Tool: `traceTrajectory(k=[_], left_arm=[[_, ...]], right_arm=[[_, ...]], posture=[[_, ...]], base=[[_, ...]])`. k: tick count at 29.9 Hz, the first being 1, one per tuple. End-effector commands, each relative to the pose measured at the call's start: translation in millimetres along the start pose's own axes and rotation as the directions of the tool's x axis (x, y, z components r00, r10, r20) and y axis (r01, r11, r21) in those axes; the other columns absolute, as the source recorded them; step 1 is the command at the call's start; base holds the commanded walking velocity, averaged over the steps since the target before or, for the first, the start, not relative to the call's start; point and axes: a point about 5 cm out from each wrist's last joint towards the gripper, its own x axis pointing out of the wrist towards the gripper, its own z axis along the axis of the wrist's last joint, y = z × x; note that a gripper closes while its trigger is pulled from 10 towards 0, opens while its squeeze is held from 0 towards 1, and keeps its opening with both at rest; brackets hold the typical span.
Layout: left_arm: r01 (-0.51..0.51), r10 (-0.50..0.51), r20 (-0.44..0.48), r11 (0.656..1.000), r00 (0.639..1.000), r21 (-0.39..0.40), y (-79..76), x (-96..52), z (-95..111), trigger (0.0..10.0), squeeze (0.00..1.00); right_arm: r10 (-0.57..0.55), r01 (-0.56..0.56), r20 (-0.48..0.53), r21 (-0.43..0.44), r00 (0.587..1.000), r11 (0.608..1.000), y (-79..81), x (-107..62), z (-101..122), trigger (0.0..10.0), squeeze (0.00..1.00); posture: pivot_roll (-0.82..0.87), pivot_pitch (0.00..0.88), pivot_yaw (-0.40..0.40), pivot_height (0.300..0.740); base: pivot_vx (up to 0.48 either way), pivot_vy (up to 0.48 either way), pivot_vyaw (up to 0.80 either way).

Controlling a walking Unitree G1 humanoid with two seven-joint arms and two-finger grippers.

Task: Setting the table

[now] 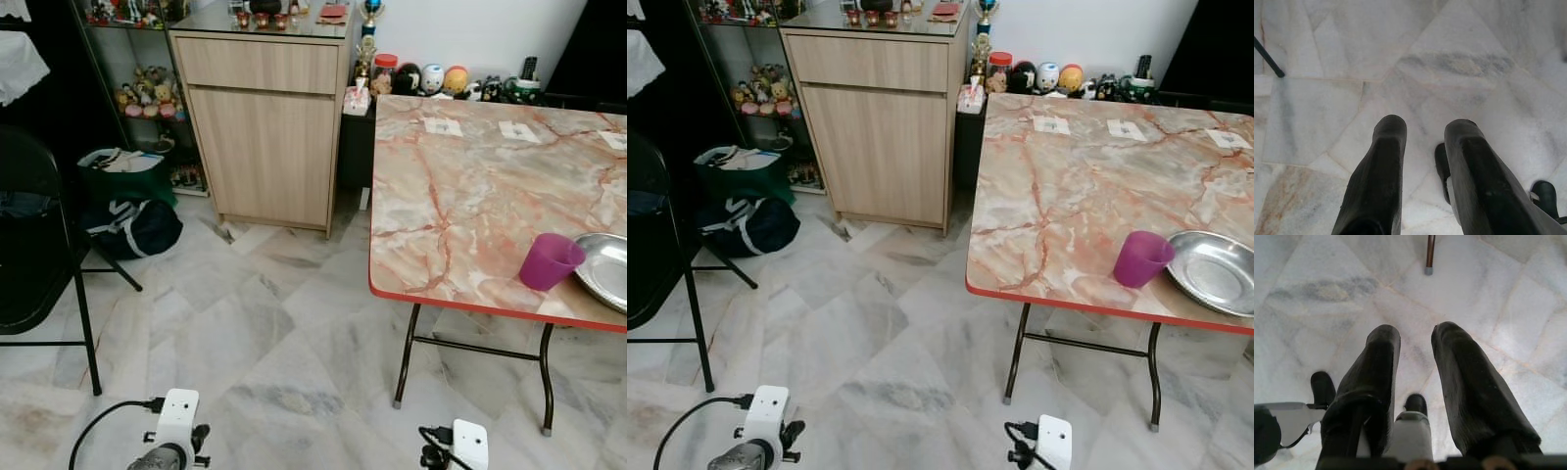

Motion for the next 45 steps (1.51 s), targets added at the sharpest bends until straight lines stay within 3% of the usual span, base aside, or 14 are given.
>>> traceTrajectory(k=[1,7,10,16,23,33,45], left_arm=[[-0.009,0.009,-0.019,1.0,1.0,-0.003,2.9,-2.0,-6,10.0,0.0],[-0.05,0.049,-0.018,0.998,0.999,-0.028,15.9,-3.6,-6,10.0,0.0],[-0.039,0.039,-0.006,0.999,0.999,-0.02,13.5,-1.6,0,10.0,0.0],[-0.025,0.025,0.001,1.0,1.0,-0.003,10.4,-0.5,3,10.0,0.0],[-0.028,0.029,-0.042,0.999,0.999,0.023,13.8,-4.8,-12,10.0,0.0],[-0.011,0.011,-0.015,0.999,1.0,0.049,11.1,-3.0,-5,10.0,0.0],[0.014,-0.013,-0.023,0.998,1.0,0.061,3.4,-3.1,-9,10.0,0.0]], right_arm=[[0.006,-0.007,-0.018,-0.01,1.0,1.0,1.4,-1.2,-6,10.0,0.0],[0.025,-0.025,-0.014,-0.022,1.0,0.999,11.3,-1.0,-7,10.0,0.0],[0.014,-0.014,0.009,-0.014,1.0,1.0,8.6,0.0,-2,10.0,0.0],[-0.015,0.014,0.035,0.031,0.999,0.999,1.3,0.1,3,10.0,0.0],[-0.042,0.04,0.039,0.049,0.998,0.998,-4.3,-1.1,2,10.0,0.0],[-0.045,0.041,0.056,0.081,0.997,0.996,2.7,0.3,5,10.0,0.0],[-0.073,0.067,0.048,0.106,0.996,0.992,-2.2,-2.1,-2,10.0,0.0]], posture=[[-0.04,0.0,-0.019,0.74],[-0.14,0.0,-0.02,0.74],[-0.12,0.0,0.01,0.74],[-0.1,0.0,-0.012,0.74],[-0.06,0.0,-0.013,0.74],[-0.02,0.0,-0.034,0.74],[0.0,0.0,-0.039,0.74]], base=[[0.0,0.0,0.0],[0.0,0.0,0.0],[0.0,0.0,0.0],[0.0,0.0,0.0],[0.0,0.0,0.0],[0.0,0.0,0.0],[0.0,0.0,0.0]])
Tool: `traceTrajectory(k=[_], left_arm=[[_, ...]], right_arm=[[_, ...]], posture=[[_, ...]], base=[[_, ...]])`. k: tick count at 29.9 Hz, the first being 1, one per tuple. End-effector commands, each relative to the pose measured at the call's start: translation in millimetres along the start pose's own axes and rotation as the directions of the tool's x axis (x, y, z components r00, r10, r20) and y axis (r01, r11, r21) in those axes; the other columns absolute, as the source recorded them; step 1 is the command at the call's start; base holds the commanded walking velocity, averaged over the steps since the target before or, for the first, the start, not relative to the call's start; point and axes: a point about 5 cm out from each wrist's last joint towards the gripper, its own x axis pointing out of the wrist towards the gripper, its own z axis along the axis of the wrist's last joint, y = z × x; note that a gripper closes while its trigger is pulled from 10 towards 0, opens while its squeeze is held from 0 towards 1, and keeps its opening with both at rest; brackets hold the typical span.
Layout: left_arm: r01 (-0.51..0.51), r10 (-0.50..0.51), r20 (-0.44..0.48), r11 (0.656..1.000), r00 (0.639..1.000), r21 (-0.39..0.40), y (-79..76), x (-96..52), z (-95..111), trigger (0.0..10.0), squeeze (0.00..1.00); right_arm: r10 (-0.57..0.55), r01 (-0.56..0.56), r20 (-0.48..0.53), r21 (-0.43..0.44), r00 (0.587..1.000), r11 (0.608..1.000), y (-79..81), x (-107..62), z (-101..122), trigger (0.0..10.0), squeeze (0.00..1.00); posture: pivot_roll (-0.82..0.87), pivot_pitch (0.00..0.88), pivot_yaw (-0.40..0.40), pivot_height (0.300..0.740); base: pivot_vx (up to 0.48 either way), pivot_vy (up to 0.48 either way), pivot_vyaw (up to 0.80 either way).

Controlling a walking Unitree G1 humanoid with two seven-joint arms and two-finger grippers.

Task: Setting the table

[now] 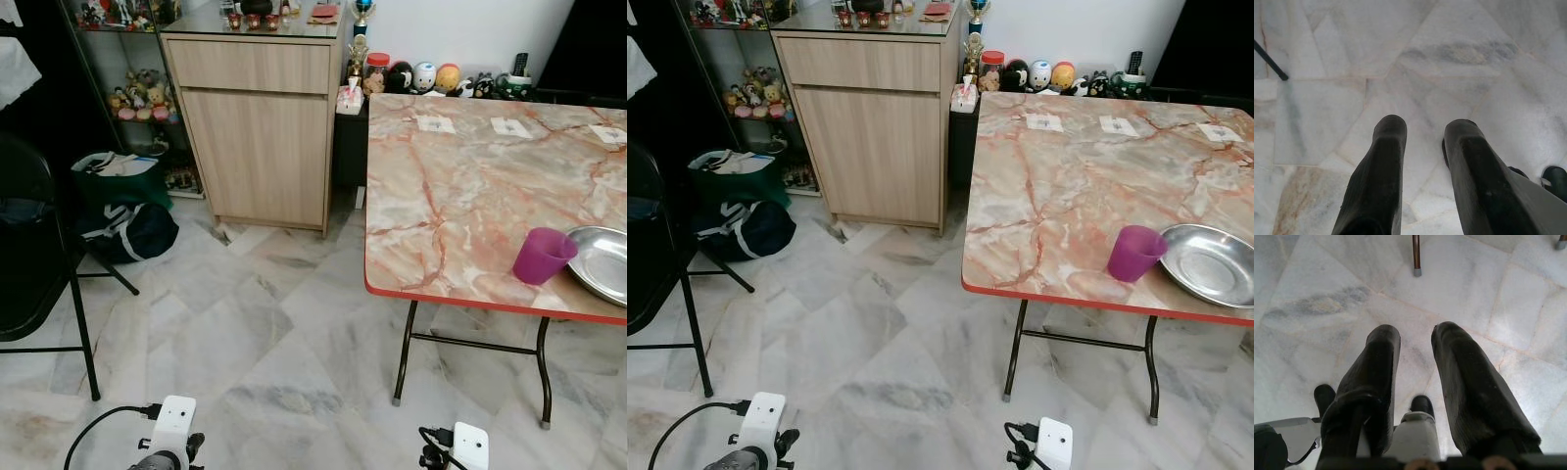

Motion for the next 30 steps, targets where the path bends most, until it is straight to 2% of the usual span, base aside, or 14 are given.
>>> traceTrajectory(k=[1,9,30], left_arm=[[0.007,-0.007,-0.002,1.0,1.0,0.01,-0.5,-0.4,-1.3,10.0,0.0],[0.005,-0.005,-0.007,1.0,1.0,0.01,0.4,-1.0,-3.2,10.0,0.0],[0.03,-0.03,-0.007,0.999,1.0,0.029,-6.1,0.1,-1.8,10.0,0.0]], right_arm=[[-0.01,0.009,0.018,0.017,1.0,1.0,-1.8,-0.2,1.5,10.0,0.0],[-0.012,0.011,0.028,0.022,1.0,1.0,-3.2,-0.3,2.8,10.0,0.0],[-0.009,0.008,0.026,0.022,1.0,1.0,-2.5,-0.3,2.2,10.0,0.0]], posture=[[0.0,0.0,-0.039,0.74],[0.01,0.0,-0.038,0.74],[0.02,0.0,-0.033,0.74]], base=[[0.0,0.0,0.0],[0.0,0.0,0.0],[0.0,-0.316,0.0]])
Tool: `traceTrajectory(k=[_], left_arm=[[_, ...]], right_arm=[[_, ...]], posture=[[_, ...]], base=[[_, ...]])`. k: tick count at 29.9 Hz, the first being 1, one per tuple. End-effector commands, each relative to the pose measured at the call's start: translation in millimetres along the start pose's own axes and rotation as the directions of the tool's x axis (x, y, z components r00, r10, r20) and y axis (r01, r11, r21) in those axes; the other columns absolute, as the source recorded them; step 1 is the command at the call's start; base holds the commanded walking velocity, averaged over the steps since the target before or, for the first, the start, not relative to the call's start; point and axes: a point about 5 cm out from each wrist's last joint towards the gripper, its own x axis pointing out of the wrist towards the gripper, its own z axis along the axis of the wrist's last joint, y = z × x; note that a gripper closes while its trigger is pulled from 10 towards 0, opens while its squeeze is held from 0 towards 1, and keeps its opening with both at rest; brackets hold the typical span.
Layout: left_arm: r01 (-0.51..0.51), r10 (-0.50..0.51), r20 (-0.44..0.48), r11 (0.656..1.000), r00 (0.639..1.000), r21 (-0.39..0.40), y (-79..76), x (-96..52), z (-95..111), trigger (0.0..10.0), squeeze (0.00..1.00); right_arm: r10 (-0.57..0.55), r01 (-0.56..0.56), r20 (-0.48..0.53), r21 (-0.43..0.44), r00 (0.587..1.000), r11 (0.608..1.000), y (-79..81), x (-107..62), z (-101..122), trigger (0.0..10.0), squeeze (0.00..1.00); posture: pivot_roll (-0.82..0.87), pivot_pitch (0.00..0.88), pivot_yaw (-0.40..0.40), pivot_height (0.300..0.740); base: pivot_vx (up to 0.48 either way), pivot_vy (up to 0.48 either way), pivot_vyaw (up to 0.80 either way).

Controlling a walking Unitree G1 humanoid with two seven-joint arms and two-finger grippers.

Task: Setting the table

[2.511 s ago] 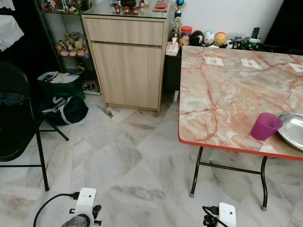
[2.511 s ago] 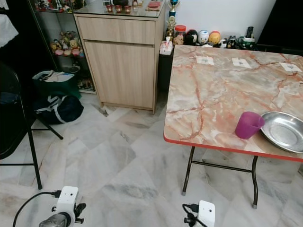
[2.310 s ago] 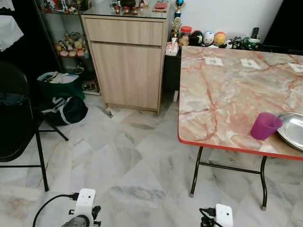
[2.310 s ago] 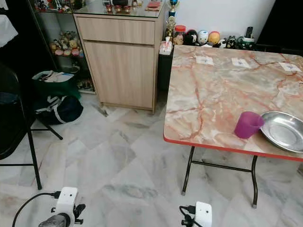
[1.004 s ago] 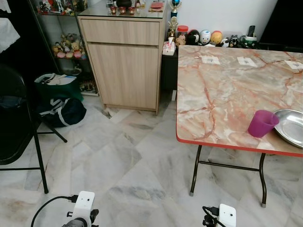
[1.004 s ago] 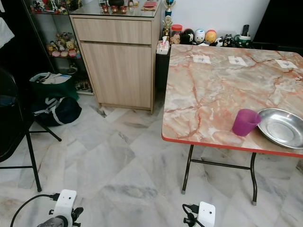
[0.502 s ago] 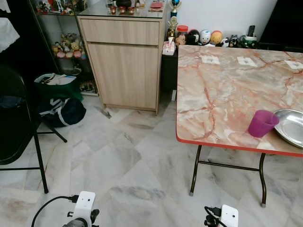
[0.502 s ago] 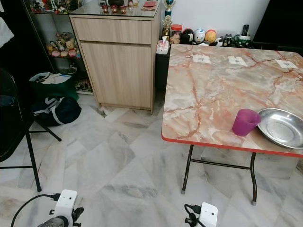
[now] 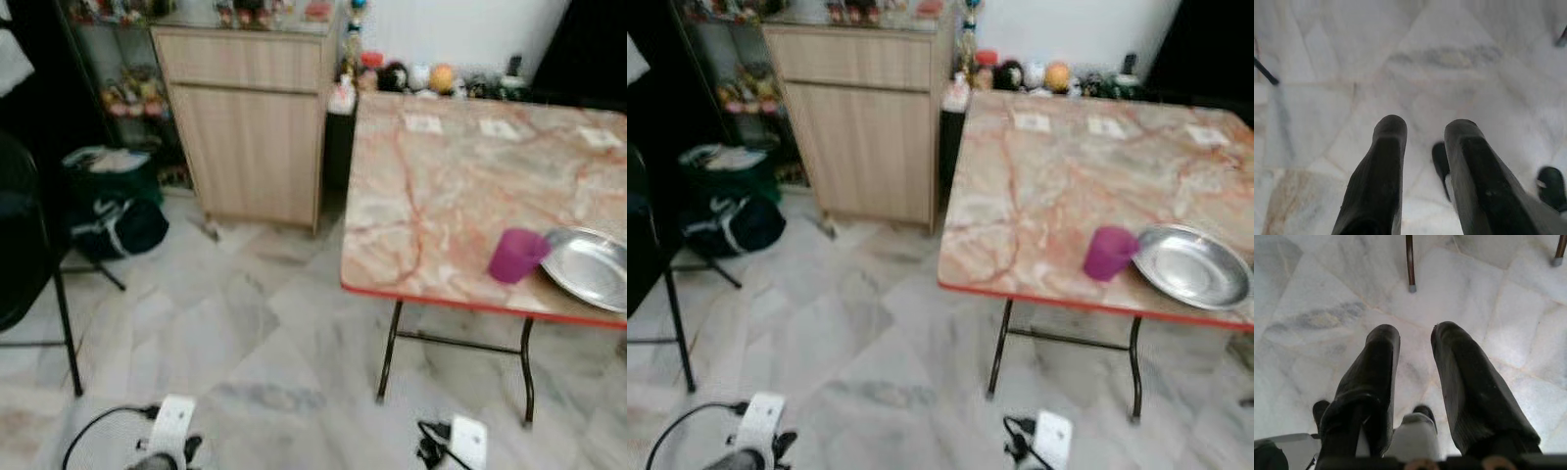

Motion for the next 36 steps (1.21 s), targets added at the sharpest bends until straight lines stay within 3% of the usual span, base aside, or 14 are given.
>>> traceTrajectory(k=[1,19,27,33,36], left_arm=[[0.025,-0.025,-0.022,1.0,0.999,0.009,-8.2,0.0,-5,10.0,0.0],[0.03,-0.03,-0.021,1.0,0.999,0.004,-11.6,0.3,-5,10.0,0.0],[0.026,-0.026,-0.018,1.0,0.999,-0.012,-11.4,0.3,-5,10.0,0.0],[0.028,-0.029,-0.02,1.0,0.999,-0.012,-12.1,-0.1,-6,10.0,0.0],[0.024,-0.025,-0.02,1.0,0.999,-0.014,-11.4,-0.6,-7,10.0,0.0]], right_arm=[[-0.032,0.032,-0.005,0.003,0.999,0.999,-11.1,-1.5,-2,10.0,0.0],[-0.035,0.035,0.009,0.007,0.999,0.999,-13.4,-1.2,1,10.0,0.0],[-0.034,0.034,0.015,0.005,0.999,0.999,-14.1,-0.7,3,10.0,0.0],[-0.053,0.049,0.115,0.033,0.992,0.998,-10.7,3.2,23,10.0,0.0],[-0.076,0.046,0.212,0.144,0.974,0.989,-12.2,4.5,41,10.0,0.0]], posture=[[0.02,0.0,-0.034,0.74],[0.01,0.0,-0.043,0.74],[0.01,0.0,-0.046,0.74],[0.0,0.0,-0.055,0.74],[0.0,0.0,-0.059,0.74]], base=[[0.0,-0.322,0.0],[0.0,-0.315,0.0],[0.0,0.0,0.0],[0.0,0.0,0.0],[0.0,0.0,0.0]])
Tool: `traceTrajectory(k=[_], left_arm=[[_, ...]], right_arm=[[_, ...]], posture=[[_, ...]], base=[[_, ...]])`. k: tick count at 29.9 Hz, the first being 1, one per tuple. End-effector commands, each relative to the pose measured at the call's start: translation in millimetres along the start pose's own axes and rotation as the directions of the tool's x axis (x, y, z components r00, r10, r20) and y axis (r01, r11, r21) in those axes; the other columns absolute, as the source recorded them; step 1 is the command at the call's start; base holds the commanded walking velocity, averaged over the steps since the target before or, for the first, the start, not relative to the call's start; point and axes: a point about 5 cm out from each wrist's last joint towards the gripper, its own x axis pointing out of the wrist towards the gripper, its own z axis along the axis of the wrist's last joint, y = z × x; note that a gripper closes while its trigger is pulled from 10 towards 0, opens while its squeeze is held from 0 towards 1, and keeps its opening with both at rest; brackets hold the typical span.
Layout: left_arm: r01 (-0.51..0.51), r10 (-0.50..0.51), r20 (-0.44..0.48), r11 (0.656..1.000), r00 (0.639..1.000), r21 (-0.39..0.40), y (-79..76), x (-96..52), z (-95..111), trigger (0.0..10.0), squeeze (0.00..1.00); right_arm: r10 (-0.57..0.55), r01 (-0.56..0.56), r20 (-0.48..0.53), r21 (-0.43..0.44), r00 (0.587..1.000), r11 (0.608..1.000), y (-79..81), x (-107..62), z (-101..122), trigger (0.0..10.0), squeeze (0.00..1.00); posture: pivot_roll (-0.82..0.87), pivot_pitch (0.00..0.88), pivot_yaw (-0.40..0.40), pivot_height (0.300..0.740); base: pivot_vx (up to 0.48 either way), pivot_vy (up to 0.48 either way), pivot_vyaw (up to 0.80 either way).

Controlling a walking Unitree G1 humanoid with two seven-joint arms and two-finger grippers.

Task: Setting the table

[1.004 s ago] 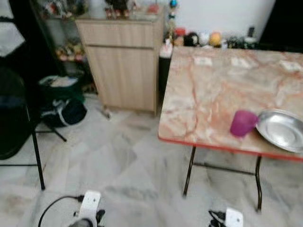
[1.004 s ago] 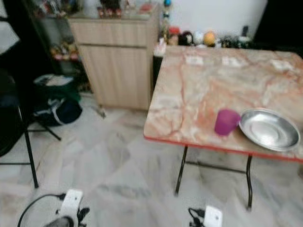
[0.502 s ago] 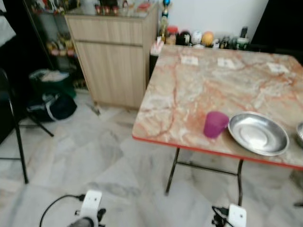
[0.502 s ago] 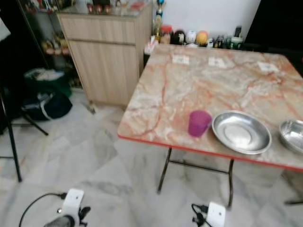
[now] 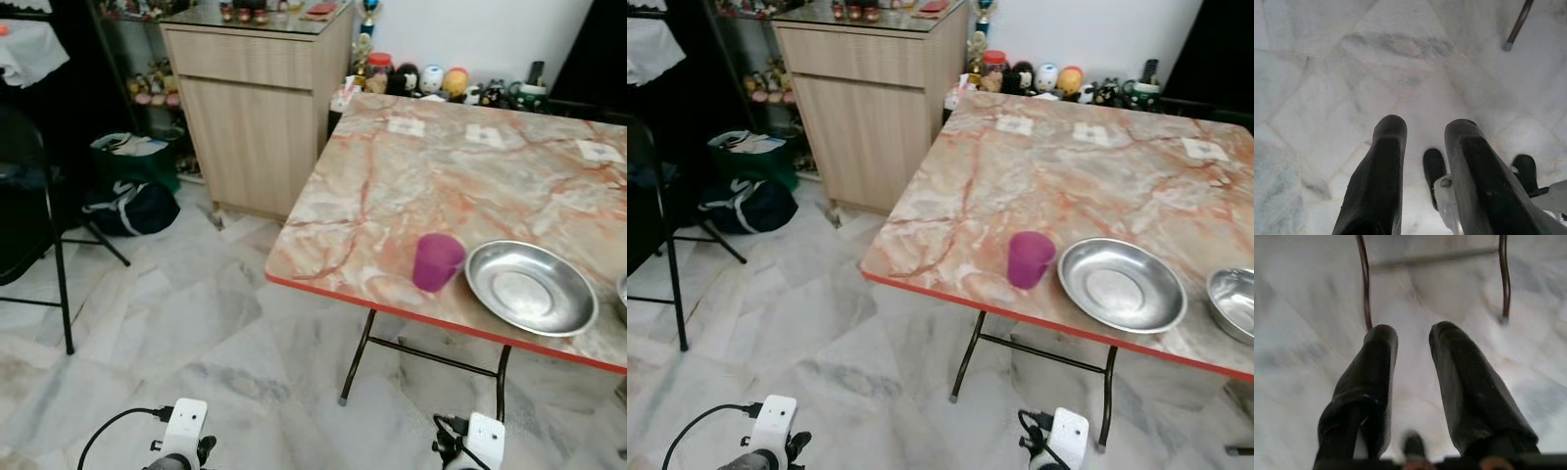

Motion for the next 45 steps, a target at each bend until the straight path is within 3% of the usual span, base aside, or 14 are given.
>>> traceTrajectory(k=[1,2,4,5,8,13,19,23,25,29,37,45], left_arm=[[-0.004,0.004,-0.009,1.0,1.0,0.002,1.4,-0.7,-2,10.0,0.0],[-0.006,0.006,-0.01,1.0,1.0,0.002,2.6,-1.2,-3,10.0,0.0],[-0.007,0.007,-0.011,1.0,1.0,0.002,3.1,-1.4,-4,10.0,0.0],[-0.007,0.007,-0.015,1.0,1.0,0.009,3.7,-1.8,-5,10.0,0.0],[-0.006,0.006,-0.018,1.0,1.0,0.013,3.6,-2.0,-6,10.0,0.0],[-0.002,0.003,-0.015,1.0,1.0,0.008,1.5,-1.8,-6,10.0,0.0],[-0.007,0.007,-0.015,1.0,1.0,0.001,2.1,-2.0,-6,10.0,0.0],[-0.008,0.008,-0.019,1.0,1.0,0.001,1.8,-2.0,-7,10.0,0.0],[0.002,-0.002,-0.024,1.0,1.0,0.011,-0.5,-1.6,-7,10.0,0.0],[0.0,0.0,-0.012,1.0,1.0,0.008,-1.1,-0.7,-3,10.0,0.0],[0.003,-0.003,-0.014,1.0,1.0,0.019,-0.6,-0.3,-2,10.0,0.0],[0.004,-0.004,-0.014,1.0,1.0,0.027,0.7,-0.4,-2,10.0,0.0]], right_arm=[[-0.013,0.008,0.097,0.055,0.995,0.998,-5.5,1.8,15,10.0,0.0],[0.022,-0.028,0.205,0.027,0.979,0.999,-2.7,1.5,30,10.0,0.0],[0.046,-0.044,0.251,-0.016,0.967,0.999,-0.7,0.3,37,10.0,0.0],[0.106,-0.068,0.378,-0.112,0.92,0.991,4.3,-9.3,53,10.0,0.0],[0.123,-0.075,0.451,-0.123,0.884,0.989,5.4,-20.7,62,10.0,0.0],[0.157,-0.068,0.491,-0.195,0.857,0.978,-2.5,-53.7,57,10.0,0.0],[0.122,-0.034,0.523,-0.175,0.844,0.984,-7.8,-74.4,65,10.0,0.0],[0.083,-0.018,0.56,-0.12,0.824,0.993,-4.3,-69.5,86,10.0,0.0],[0.066,-0.014,0.581,-0.094,0.811,0.996,-0.3,-59.3,101,10.0,0.0],[0.096,-0.045,0.611,-0.098,0.786,0.994,9.8,-55.5,120,10.0,0.0],[0.061,-0.032,0.636,-0.057,0.769,0.998,12.3,-58.5,133,10.0,0.0],[0.055,-0.024,0.636,-0.057,0.769,0.998,13.0,-61.9,132,10.0,0.0]], posture=[[0.0,0.0,-0.062,0.74],[-0.01,0.0,-0.063,0.74],[-0.01,0.0,-0.064,0.74],[-0.03,0.0,-0.063,0.74],[-0.04,0.0,-0.063,0.74],[-0.03,0.0,-0.081,0.74],[-0.03,0.0,-0.084,0.74],[-0.03,0.0,-0.079,0.74],[-0.02,0.0,-0.076,0.74],[-0.01,0.0,-0.081,0.74],[-0.02,0.0,-0.057,0.74],[-0.02,0.01,-0.05,0.74]], base=[[0.0,0.0,0.0],[0.0,0.0,0.0],[0.0,0.0,0.0],[0.0,0.0,0.0],[0.0,0.0,0.0],[0.0,0.0,0.0],[0.0,0.0,0.0],[0.0,0.0,0.0],[0.0,0.0,0.0],[0.0,0.0,0.0],[0.0,-0.121,0.0],[0.0,-0.243,0.0]])
